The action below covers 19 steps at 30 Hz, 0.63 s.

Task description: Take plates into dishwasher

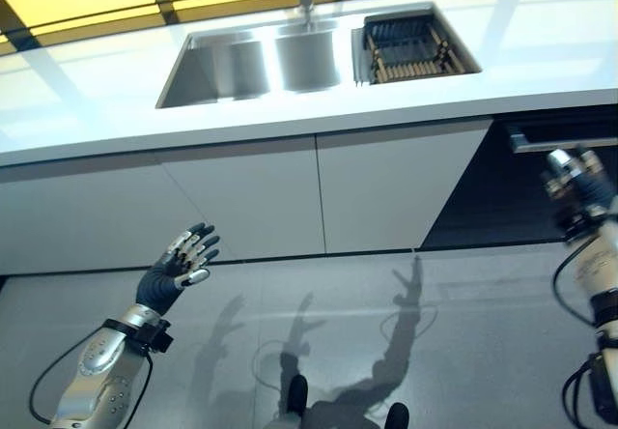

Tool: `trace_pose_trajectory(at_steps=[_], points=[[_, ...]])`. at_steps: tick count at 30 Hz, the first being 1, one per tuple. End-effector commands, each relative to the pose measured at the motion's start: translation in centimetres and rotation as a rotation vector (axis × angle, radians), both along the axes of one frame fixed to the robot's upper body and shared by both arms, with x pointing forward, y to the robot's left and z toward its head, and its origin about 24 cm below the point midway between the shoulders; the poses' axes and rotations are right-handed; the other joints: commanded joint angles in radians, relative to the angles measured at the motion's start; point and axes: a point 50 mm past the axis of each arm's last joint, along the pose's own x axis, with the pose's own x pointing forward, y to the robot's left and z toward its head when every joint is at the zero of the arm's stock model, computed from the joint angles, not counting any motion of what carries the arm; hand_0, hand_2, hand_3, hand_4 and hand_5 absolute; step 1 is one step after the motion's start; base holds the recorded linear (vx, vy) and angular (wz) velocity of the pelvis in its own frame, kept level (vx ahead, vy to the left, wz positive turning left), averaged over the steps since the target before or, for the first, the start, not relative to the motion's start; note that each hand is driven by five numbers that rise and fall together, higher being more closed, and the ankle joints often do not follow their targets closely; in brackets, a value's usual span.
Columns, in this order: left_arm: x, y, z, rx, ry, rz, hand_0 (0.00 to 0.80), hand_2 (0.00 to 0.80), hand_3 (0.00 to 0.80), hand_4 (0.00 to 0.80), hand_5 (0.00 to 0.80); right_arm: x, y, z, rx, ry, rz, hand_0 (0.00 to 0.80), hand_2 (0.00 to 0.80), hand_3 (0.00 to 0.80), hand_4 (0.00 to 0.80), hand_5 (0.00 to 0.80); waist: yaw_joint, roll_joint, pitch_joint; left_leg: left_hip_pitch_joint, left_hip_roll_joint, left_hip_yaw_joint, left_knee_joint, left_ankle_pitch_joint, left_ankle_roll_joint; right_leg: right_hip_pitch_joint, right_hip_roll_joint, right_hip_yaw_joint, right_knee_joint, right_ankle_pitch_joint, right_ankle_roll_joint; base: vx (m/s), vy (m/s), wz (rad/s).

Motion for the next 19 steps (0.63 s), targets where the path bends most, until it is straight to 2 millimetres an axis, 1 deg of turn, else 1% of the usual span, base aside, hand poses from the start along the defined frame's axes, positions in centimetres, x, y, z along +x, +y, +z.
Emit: trace_pose_trajectory(at_steps=[1, 2, 3, 4, 5, 6, 7, 8, 9, 10, 11, 12, 13, 15, 16, 18, 19], points=[[0.7, -0.8, 0.1, 0.031, -0.055, 0.052, 0.000, 0.000, 0.000, 0.000, 0.000, -0.5, 4.4, -2.0, -0.089, 0.003, 0.005, 0.000, 0.000, 0.000, 0.000, 0.000, -0.032, -0.085, -0.074, 0.064, 0.013, 0.050, 0.052, -0.078, 0.014, 0.053, -0.028, 0.067, -0.065, 0.049, 0.023, 0.072, 0.118, -0.11], [0.7, -1.2, -0.5, 0.028, -0.041, 0.063, 0.000, 0.000, 0.000, 0.000, 0.000, -1.2, 5.2, -3.7, -0.088, 0.051, 0.009, 0.000, 0.000, 0.000, 0.000, 0.000, -0.038, -0.089, -0.088, 0.076, 0.012, 0.054, 0.047, -0.079, 0.016, 0.064, -0.027, 0.072, -0.074, 0.053, 0.024, 0.073, 0.122, -0.08], [0.6, -1.3, -0.6, 0.027, -0.040, 0.063, 0.000, 0.000, 0.000, 0.000, 0.000, -1.4, 5.5, -4.2, -0.085, 0.064, 0.014, 0.000, 0.000, 0.000, 0.000, 0.000, -0.039, -0.090, -0.093, 0.081, 0.012, 0.056, 0.044, -0.079, 0.017, 0.067, -0.027, 0.073, -0.077, 0.055, 0.025, 0.059, 0.115, -0.04], [0.5, -1.9, -1.1, 0.026, -0.029, 0.068, 0.000, 0.000, 0.000, 0.000, 0.000, -2.4, 6.8, -6.2, -0.048, 0.113, 0.027, 0.000, 0.000, 0.000, 0.000, 0.000, -0.044, -0.091, -0.111, 0.097, 0.011, 0.061, 0.038, -0.081, 0.021, 0.077, -0.026, 0.080, -0.079, 0.053, 0.025, 0.034, 0.099, -0.05], [0.5, -2.0, -1.3, 0.025, -0.023, 0.068, 0.000, 0.000, 0.000, 0.000, 0.000, -2.7, 7.1, -6.9, -0.031, 0.135, 0.034, 0.000, 0.000, 0.000, 0.000, 0.000, -0.046, -0.092, -0.118, 0.102, 0.010, 0.062, 0.036, -0.081, 0.022, 0.081, -0.025, 0.081, -0.080, 0.053, 0.025, 0.034, 0.130, -0.11], [0.4, -2.3, -1.8, 0.027, -0.005, 0.074, 0.000, 0.000, 0.000, 0.000, 0.000, -3.6, 7.9, -8.6, 0.011, 0.176, 0.059, 0.000, 0.000, 0.000, 0.000, 0.000, -0.051, -0.093, -0.131, 0.117, 0.009, 0.067, 0.031, -0.085, 0.024, 0.091, -0.025, 0.084, -0.082, 0.051, 0.026, 0.004, 0.099, -0.13], [0.4, -2.4, -2.0, 0.027, 0.000, 0.075, 0.000, 0.000, 0.000, 0.000, 0.000, -3.9, 8.1, -9.2, 0.037, 0.195, 0.071, 0.000, 0.000, 0.000, 0.000, 0.000, -0.054, -0.093, -0.135, 0.122, 0.009, 0.069, 0.029, -0.086, 0.024, 0.094, -0.025, 0.085, -0.083, 0.051, 0.026, 0.003, 0.124, -0.06], [0.4, -2.7, -2.6, 0.027, 0.020, 0.082, 0.000, 0.000, 0.000, 0.000, 0.000, -4.8, 9.6, -10.8, 0.071, 0.235, 0.101, 0.000, 0.000, 0.000, 0.000, 0.000, -0.059, -0.094, -0.149, 0.138, 0.009, 0.072, 0.022, -0.087, 0.025, 0.105, -0.023, 0.089, -0.086, 0.049, 0.026, -0.012, 0.096, 0.00], [0.4, -2.8, -2.7, 0.026, 0.026, 0.084, 0.000, 0.000, 0.000, 0.000, 0.000, -5.0, 9.9, -11.1, 0.075, 0.245, 0.111, 0.000, 0.000, 0.000, 0.000, 0.000, -0.061, -0.094, -0.153, 0.141, 0.009, 0.074, 0.020, -0.087, 0.025, 0.108, -0.022, 0.089, -0.087, 0.049, 0.027, -0.020, 0.127, -0.03], [0.4, -2.9, -3.0, 0.020, 0.037, 0.091, 0.000, 0.000, 0.000, 0.000, 0.000, -5.7, 10.9, -12.2, 0.094, 0.290, 0.149, 0.000, 0.000, 0.000, 0.000, 0.000, -0.067, -0.095, -0.167, 0.154, 0.006, 0.076, 0.016, -0.088, 0.025, 0.117, -0.022, 0.091, -0.090, 0.048, 0.027, -0.022, 0.101, -0.07], [0.4, -2.9, -3.2, 0.017, 0.043, 0.095, 0.000, 0.000, 0.000, 0.000, 0.000, -6.1, 11.4, -12.8, 0.091, 0.311, 0.167, 0.000, 0.000, 0.000, 0.000, 0.000, -0.069, -0.095, -0.174, 0.159, 0.005, 0.078, 0.014, -0.088, 0.025, 0.122, -0.021, 0.092, -0.091, 0.047, 0.027, -0.019, 0.092, -0.07], [0.4, -2.9, -3.3, 0.015, 0.045, 0.097, 0.000, 0.000, 0.000, 0.000, 0.000, -6.1, 11.6, -13.0, 0.090, 0.317, 0.174, 0.000, 0.000, 0.000, 0.000, 0.000, -0.069, -0.095, -0.175, 0.161, 0.005, 0.078, 0.014, -0.088, 0.024, 0.124, -0.021, 0.092, -0.091, 0.047, 0.027, -0.035, 0.083, -0.04], [0.5, -2.9, -3.6, 0.001, 0.050, 0.105, 0.000, 0.000, 0.000, 0.000, 0.000, -6.6, 12.2, -13.6, 0.089, 0.334, 0.199, 0.000, 0.000, 0.000, 0.000, 0.000, -0.071, -0.096, -0.185, 0.170, 0.002, 0.078, 0.012, -0.091, 0.025, 0.132, -0.020, 0.092, -0.092, 0.043, 0.026, -0.054, 0.077, -0.01], [0.6, -3.0, -3.7, -0.014, 0.056, 0.111, 0.000, 0.000, 0.000, 0.000, 0.000, -6.9, 12.7, -14.0, 0.082, 0.340, 0.219, 0.000, 0.000, 0.000, 0.000, 0.000, -0.072, -0.096, -0.191, 0.174, 0.000, 0.077, 0.010, -0.092, 0.025, 0.137, -0.021, 0.090, -0.092, 0.041, 0.026, -0.062, 0.075, -0.01], [0.7, -3.3, -4.1, -0.027, 0.064, 0.110, 0.000, 0.000, 0.000, 0.000, 0.000, -7.3, 13.6, -14.5, 0.089, 0.343, 0.245, 0.000, 0.000, 0.000, 0.000, 0.000, -0.075, -0.098, -0.200, 0.182, -0.001, 0.075, 0.009, -0.093, 0.023, 0.144, -0.020, 0.090, -0.093, 0.039, 0.026, -0.053, 0.060, -0.01], [0.8, -3.5, -4.3, -0.031, 0.068, 0.105, 0.000, 0.000, 0.000, 0.000, 0.000, -7.5, 13.9, -14.7, 0.101, 0.347, 0.249, 0.000, 0.000, 0.000, 0.000, 0.000, -0.076, -0.099, -0.204, 0.184, -0.002, 0.074, 0.009, -0.094, 0.022, 0.147, -0.021, 0.089, -0.093, 0.039, 0.027, -0.045, 0.045, 0.00], [0.8, -3.7, -4.5, -0.043, 0.072, 0.105, 0.000, 0.000, 0.000, 0.000, 0.000, -7.8, 14.3, -15.1, 0.128, 0.359, 0.255, 0.000, 0.000, 0.000, 0.000, 0.000, -0.076, -0.101, -0.209, 0.187, -0.002, 0.073, 0.009, -0.094, 0.022, 0.152, -0.022, 0.087, -0.093, 0.037, 0.027, -0.030, 0.027, 0.01]])
